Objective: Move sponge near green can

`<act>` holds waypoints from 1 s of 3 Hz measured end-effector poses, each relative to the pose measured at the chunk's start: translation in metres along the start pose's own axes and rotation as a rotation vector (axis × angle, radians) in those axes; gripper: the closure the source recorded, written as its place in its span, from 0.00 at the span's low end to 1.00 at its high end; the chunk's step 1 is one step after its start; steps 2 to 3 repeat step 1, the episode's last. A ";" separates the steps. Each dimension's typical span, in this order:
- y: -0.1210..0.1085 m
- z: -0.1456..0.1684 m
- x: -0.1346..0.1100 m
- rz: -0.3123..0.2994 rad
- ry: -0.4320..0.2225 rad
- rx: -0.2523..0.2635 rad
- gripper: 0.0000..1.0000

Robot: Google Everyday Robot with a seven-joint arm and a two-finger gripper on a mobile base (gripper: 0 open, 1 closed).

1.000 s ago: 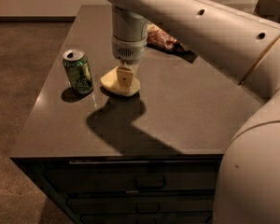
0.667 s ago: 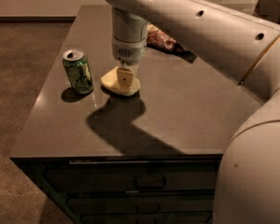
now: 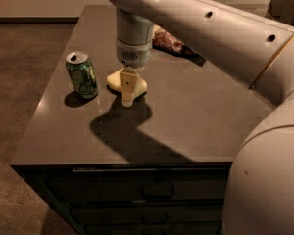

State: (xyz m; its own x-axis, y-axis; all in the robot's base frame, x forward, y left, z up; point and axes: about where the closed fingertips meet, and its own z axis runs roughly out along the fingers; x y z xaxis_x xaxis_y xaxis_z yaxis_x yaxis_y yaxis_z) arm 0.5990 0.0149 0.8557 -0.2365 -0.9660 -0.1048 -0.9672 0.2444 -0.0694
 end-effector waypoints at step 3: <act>0.000 0.000 0.000 0.000 0.000 0.000 0.00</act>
Offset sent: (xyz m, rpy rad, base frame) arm 0.0000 0.0000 0.0000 0.0000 0.0000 0.0000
